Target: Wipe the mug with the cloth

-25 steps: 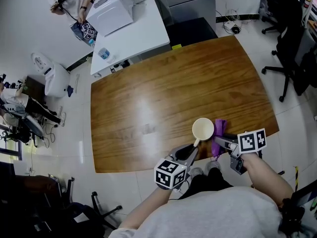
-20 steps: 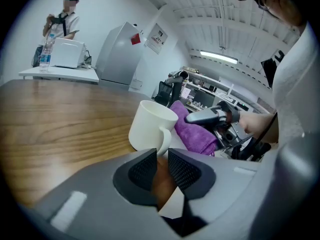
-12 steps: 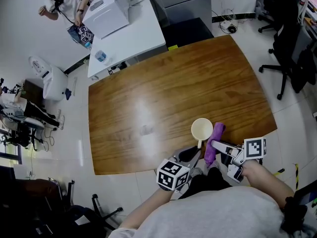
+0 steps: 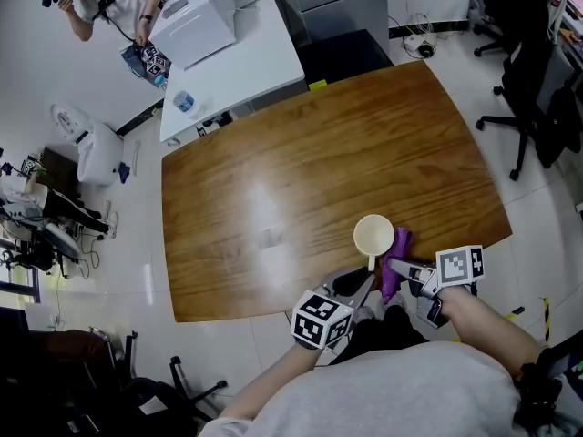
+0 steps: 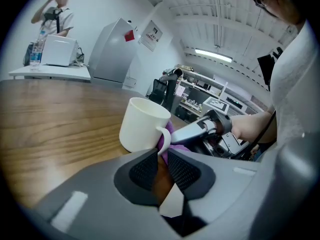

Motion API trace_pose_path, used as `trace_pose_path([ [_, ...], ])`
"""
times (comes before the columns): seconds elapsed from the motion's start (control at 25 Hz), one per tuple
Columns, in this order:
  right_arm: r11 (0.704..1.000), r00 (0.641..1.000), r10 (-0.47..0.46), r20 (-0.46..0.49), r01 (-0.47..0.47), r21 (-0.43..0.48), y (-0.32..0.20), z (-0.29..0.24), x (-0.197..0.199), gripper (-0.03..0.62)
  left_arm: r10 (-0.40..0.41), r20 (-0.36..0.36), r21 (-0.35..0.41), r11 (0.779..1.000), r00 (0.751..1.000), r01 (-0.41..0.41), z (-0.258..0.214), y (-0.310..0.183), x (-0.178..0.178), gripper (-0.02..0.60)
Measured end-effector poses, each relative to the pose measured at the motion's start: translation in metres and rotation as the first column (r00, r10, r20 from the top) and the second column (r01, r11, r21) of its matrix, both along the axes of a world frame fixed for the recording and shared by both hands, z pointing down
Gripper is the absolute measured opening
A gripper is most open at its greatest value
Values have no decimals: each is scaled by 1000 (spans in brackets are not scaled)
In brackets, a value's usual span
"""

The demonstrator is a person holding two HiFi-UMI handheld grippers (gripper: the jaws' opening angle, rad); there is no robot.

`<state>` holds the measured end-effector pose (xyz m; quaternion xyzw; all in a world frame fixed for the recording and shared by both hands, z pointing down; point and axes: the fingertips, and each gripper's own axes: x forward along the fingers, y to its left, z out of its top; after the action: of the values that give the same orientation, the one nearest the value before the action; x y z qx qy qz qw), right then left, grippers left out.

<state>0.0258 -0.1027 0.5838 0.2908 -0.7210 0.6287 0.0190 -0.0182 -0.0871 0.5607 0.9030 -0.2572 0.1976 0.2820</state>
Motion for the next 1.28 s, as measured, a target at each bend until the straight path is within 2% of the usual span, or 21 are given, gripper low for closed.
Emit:
trace_pose_path([
  [0.4, 999, 999, 20, -42, -19, 27, -1, -1, 10, 127, 26, -1, 12, 1000, 1000, -26, 3, -3, 1, 52],
  [0.64, 997, 996, 69, -58, -67, 46, 2, -9, 16, 127, 74, 4, 70, 995, 997, -74, -2, 2, 3, 65],
  [0.88, 991, 989, 126, -75, -121, 58, 7, -14, 21, 127, 55, 22, 110, 992, 998, -57, -2, -5, 6, 63],
  [1.08, 982, 980, 179, -88, -173, 73, 13, -23, 25, 127, 42, 27, 128, 991, 999, -45, -4, -5, -11, 61],
  [1.28, 977, 975, 202, -88, -195, 86, 25, -35, 21, 127, -10, 63, 166, 986, 998, -1, -5, -13, -48, 60],
])
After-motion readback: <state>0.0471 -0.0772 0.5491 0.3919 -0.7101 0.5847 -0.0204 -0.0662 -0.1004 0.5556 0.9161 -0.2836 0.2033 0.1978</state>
